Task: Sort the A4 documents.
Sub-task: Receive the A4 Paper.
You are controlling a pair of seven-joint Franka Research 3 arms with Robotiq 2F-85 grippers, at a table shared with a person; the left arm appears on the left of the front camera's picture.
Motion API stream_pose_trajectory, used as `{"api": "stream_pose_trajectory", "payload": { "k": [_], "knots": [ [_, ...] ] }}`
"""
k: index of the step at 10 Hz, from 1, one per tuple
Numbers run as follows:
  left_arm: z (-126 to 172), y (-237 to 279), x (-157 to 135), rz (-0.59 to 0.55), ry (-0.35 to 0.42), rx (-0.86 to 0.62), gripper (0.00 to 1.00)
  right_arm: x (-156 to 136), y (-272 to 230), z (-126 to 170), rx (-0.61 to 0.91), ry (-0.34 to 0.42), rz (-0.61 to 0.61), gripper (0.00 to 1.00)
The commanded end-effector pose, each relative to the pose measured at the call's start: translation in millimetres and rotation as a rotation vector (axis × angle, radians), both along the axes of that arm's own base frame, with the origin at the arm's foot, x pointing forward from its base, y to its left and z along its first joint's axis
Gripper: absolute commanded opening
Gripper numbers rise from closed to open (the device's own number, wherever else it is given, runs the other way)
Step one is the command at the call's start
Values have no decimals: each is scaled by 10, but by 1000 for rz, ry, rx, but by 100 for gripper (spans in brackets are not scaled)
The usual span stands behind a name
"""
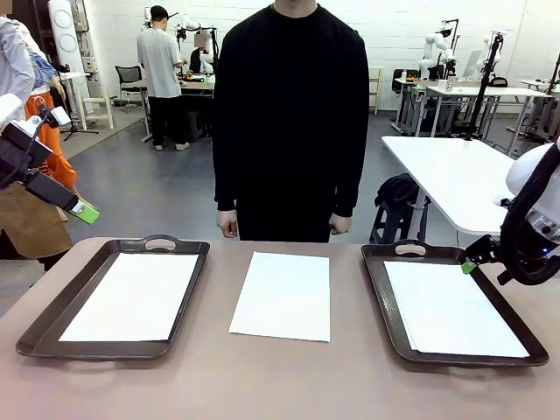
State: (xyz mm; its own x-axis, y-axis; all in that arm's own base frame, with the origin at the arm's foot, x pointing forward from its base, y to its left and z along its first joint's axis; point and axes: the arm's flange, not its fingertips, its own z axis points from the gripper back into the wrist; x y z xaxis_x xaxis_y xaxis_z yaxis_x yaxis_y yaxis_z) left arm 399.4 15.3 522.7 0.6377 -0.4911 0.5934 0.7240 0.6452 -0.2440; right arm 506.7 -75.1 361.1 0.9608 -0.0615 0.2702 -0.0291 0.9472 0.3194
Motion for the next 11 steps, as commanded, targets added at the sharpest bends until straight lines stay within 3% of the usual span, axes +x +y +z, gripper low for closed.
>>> {"api": "stream_pose_trajectory", "payload": {
  "k": [1,6,7,8,11],
  "knots": [
    [-3,11,-3,-7,-4,-3,100,0,1,-14,-3,-1,9,100],
    [-3,11,-3,-7,-4,-3,100,0,0,0,0,0,0,100],
    [-3,11,-3,-7,-4,-3,100,-132,56,296,78,-100,49,100],
    [-3,11,-3,-7,-4,-3,100,-220,101,489,158,-150,110,100],
    [-3,11,-3,-7,-4,-3,100,-333,218,898,315,-222,350,100]
  ]
}}
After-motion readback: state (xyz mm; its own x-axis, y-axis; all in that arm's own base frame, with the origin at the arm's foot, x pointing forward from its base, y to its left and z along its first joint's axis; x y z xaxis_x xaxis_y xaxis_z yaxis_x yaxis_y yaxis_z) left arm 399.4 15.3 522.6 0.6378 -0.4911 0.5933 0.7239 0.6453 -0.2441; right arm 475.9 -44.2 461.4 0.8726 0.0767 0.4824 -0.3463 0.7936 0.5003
